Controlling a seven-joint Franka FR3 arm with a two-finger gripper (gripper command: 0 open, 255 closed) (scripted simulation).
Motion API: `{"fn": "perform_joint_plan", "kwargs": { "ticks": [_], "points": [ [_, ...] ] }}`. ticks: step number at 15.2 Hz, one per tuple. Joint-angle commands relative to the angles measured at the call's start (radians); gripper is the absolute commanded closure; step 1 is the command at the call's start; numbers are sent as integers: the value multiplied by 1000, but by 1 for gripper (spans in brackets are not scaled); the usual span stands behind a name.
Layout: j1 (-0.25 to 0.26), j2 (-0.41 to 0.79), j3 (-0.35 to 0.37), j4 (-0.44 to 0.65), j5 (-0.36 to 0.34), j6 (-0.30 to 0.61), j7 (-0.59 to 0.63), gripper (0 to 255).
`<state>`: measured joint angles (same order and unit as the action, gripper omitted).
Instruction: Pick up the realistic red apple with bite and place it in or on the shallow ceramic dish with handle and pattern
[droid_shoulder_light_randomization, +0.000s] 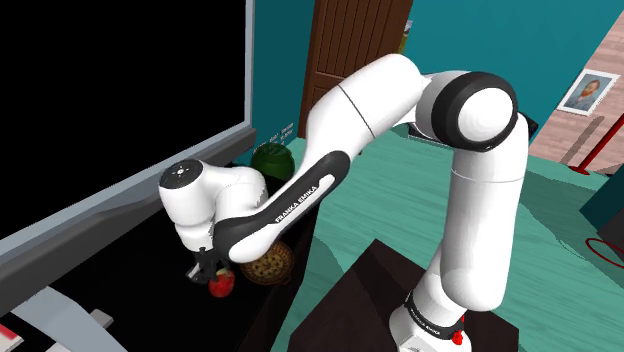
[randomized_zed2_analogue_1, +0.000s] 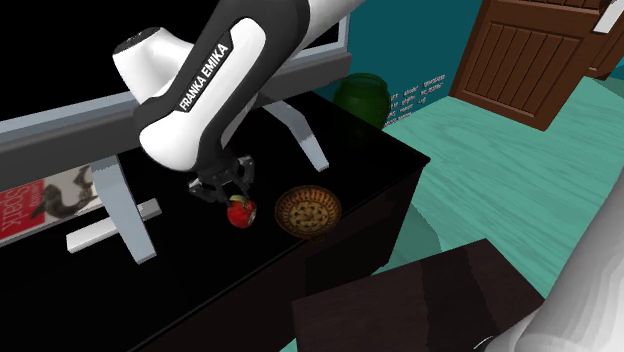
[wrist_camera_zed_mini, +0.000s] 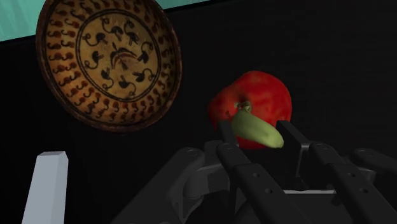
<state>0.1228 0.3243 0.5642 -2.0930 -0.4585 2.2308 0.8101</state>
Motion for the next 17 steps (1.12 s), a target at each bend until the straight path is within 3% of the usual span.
{"fn": "perform_joint_plan", "kwargs": {
  "ticks": [1, 13, 17],
  "points": [
    [-5, -20, 8, 3, 18, -17, -13, 255],
    [-30, -126, 41, 44, 114, -134, -94, 255],
    [-103, -237, 19, -49, 176, -105, -215, 255]
  ]
}}
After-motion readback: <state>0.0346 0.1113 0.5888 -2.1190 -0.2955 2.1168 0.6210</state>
